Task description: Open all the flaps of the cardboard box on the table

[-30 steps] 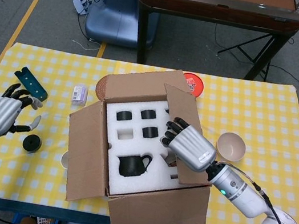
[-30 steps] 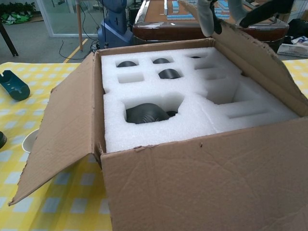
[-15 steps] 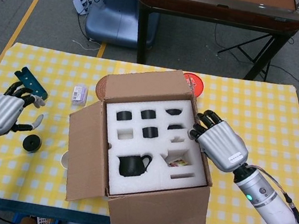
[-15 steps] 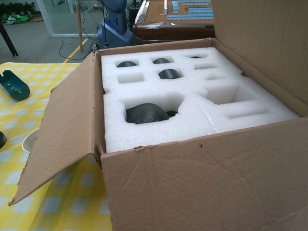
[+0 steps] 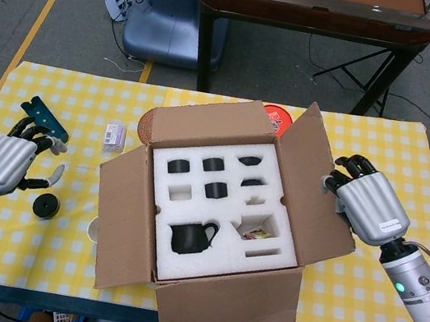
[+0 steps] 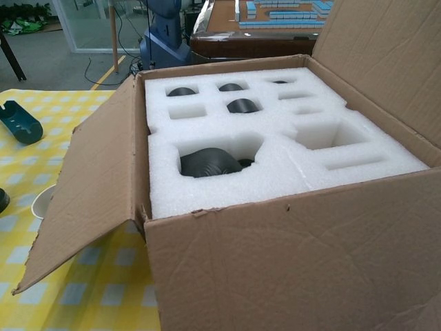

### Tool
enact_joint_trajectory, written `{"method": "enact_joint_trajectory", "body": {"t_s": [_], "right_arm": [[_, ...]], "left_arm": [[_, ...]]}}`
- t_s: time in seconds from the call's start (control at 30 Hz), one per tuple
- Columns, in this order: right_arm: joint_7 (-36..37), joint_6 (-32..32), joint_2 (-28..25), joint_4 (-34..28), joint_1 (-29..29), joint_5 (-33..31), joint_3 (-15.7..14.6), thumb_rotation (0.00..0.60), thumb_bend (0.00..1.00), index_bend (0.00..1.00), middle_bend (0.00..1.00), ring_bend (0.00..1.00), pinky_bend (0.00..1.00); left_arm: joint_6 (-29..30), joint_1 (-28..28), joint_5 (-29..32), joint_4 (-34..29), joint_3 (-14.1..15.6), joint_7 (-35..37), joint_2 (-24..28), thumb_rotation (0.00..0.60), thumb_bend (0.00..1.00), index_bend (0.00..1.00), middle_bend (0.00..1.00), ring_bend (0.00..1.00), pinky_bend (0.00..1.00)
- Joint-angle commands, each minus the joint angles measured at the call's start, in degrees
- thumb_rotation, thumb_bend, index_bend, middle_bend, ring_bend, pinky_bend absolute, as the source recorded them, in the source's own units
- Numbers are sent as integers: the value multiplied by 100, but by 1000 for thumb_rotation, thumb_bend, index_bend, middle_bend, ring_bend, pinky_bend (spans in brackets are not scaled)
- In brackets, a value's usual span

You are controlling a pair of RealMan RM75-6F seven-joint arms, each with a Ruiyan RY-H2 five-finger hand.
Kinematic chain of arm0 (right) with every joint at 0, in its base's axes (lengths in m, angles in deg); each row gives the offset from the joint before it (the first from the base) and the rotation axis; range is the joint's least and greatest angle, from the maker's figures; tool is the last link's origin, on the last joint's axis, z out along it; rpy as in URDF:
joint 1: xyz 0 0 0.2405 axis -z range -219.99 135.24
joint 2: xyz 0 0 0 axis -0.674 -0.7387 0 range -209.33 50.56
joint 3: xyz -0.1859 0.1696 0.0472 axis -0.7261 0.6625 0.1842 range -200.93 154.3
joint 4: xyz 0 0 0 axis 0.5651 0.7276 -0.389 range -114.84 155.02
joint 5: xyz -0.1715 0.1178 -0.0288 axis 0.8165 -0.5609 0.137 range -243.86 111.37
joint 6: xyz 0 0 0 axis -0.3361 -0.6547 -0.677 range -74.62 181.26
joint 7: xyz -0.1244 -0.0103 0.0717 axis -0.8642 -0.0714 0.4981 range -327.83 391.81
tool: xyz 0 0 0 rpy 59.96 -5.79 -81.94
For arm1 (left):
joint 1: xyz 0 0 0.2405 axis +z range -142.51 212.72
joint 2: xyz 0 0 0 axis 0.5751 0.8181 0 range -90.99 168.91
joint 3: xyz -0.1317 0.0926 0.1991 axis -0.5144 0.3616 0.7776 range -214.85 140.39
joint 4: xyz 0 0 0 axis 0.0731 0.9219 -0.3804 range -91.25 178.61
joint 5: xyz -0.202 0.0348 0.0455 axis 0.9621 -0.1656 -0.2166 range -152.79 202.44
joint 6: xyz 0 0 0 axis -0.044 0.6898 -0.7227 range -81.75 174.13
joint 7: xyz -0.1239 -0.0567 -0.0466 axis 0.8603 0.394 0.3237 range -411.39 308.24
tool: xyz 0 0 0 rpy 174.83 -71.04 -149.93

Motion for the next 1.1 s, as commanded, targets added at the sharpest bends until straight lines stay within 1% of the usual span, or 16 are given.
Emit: {"method": "enact_joint_trajectory", "body": {"t_s": [0.03, 0.43, 0.57, 0.7, 0.73, 0.77, 0.8, 0.83, 0.93, 1.1], "right_arm": [[113, 14, -68, 108, 127, -158, -30, 600, 1000, 504, 538, 255, 242], [370, 50, -87, 285, 415, -274, -123, 600, 1000, 504, 533, 256, 242], [570, -40, -65, 257, 569, -248, -177, 600, 1000, 504, 502, 256, 242], [577, -209, 31, 298, 801, -127, -322, 600, 923, 504, 459, 257, 242], [596, -268, 77, 319, 870, -93, -365, 600, 863, 504, 448, 257, 242], [630, -347, 136, 344, 964, -54, -421, 600, 838, 504, 445, 258, 242], [658, -425, 183, 366, 1043, -22, -462, 600, 778, 504, 439, 259, 244], [685, -498, 227, 389, 1120, 5, -503, 600, 738, 497, 435, 260, 247], [782, -732, 364, 457, 1385, 51, -630, 600, 701, 469, 419, 261, 257], [853, -996, 581, 635, 1712, 140, -804, 600, 701, 453, 399, 261, 260]], "left_arm": [[0, 1, 0, 6, 1, 6, -8, 333, 444, 442, 400, 178, 0], [26, 39, -41, 40, 12, 80, -10, 332, 444, 442, 399, 178, 0], [71, 86, -50, 75, 10, 167, 0, 333, 444, 442, 399, 178, 0], [145, 201, 13, 112, 46, 260, 40, 334, 444, 442, 399, 178, 0], [176, 239, 26, 126, 57, 290, 47, 335, 444, 442, 399, 178, 0], [218, 294, 34, 156, 80, 321, 53, 335, 444, 442, 399, 178, 0], [254, 339, 34, 185, 103, 336, 52, 334, 444, 442, 399, 178, 0], [289, 384, 28, 215, 130, 344, 49, 334, 444, 443, 400, 178, 0], [429, 562, 4, 313, 240, 355, 32, 337, 444, 443, 400, 178, 0], [832, 913, -205, 452, 397, 478, -44, 351, 444, 440, 399, 179, 0]]}}
